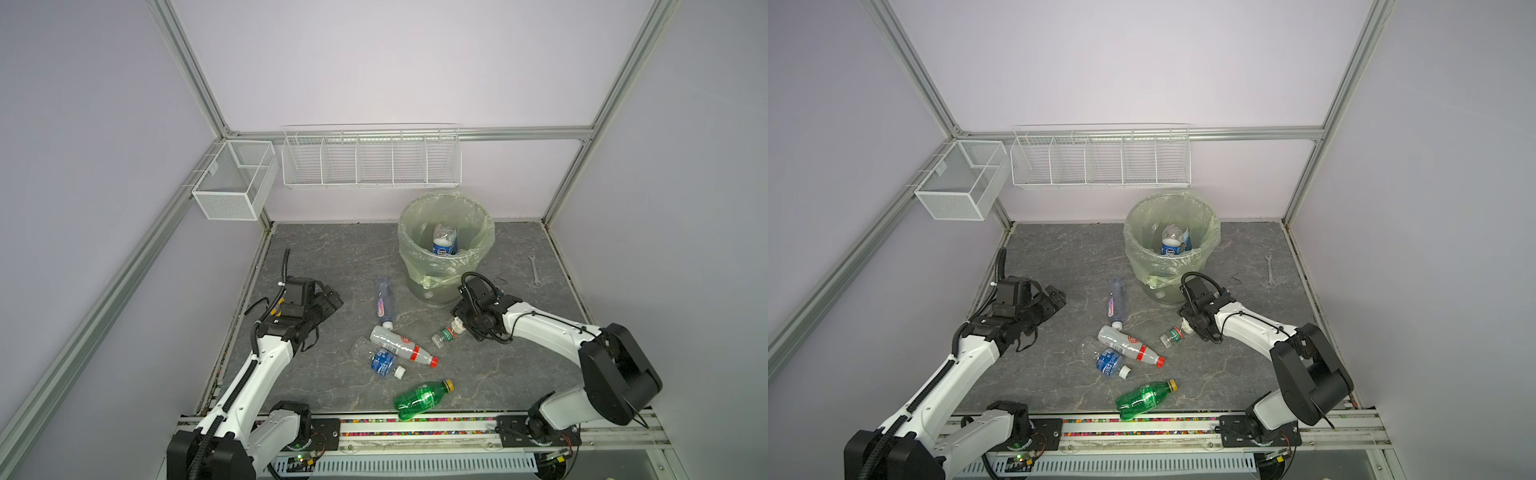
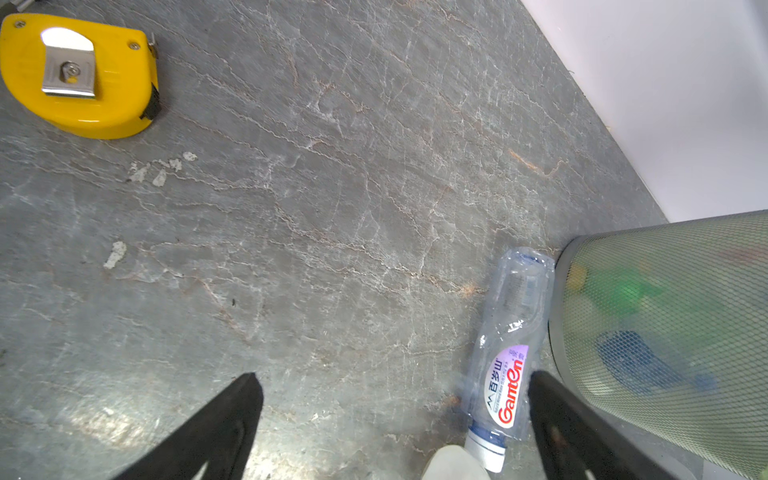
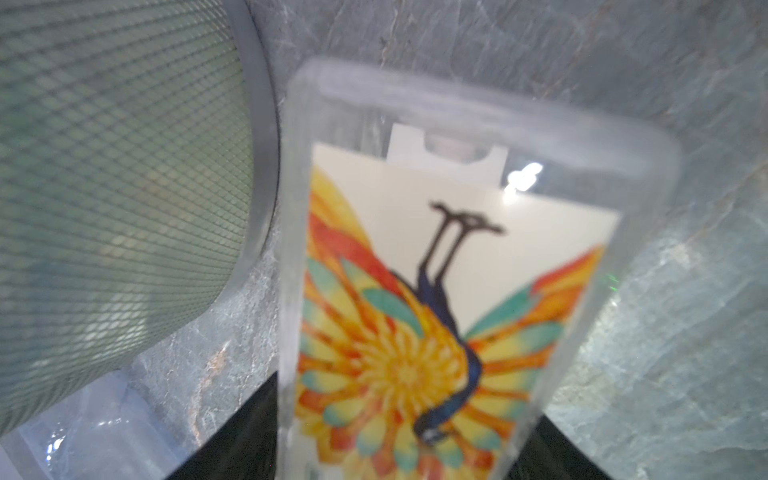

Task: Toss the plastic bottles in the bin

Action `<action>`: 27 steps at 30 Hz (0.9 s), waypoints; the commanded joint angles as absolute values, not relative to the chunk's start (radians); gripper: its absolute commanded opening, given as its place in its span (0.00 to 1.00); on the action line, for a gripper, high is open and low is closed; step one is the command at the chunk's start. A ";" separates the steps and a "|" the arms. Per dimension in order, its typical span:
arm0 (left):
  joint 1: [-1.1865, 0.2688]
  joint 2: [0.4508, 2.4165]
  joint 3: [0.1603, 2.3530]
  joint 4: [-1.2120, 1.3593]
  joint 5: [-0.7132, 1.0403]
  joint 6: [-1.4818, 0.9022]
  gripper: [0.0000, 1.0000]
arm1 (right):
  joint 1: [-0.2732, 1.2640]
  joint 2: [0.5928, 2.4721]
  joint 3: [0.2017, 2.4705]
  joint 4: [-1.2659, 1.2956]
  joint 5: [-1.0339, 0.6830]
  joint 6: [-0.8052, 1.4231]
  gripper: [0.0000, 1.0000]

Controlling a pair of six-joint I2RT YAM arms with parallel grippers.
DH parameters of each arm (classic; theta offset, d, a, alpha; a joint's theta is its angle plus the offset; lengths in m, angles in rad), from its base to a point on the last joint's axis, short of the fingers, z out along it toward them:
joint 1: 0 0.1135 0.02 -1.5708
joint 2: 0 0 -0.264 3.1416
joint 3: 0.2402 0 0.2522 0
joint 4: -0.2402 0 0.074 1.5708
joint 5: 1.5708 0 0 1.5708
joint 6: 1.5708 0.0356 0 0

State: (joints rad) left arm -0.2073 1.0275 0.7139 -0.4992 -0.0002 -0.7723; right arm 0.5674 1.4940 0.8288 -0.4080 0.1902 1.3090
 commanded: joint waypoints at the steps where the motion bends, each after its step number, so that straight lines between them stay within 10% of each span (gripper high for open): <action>1: -0.201 1.013 0.717 -0.510 -0.018 -0.760 1.00 | 0.574 1.500 0.819 -0.434 0.184 1.311 0.72; 27: -0.201 1.014 0.679 -0.415 0.025 -0.801 1.00 | 0.545 1.149 0.840 -0.623 0.291 1.047 0.52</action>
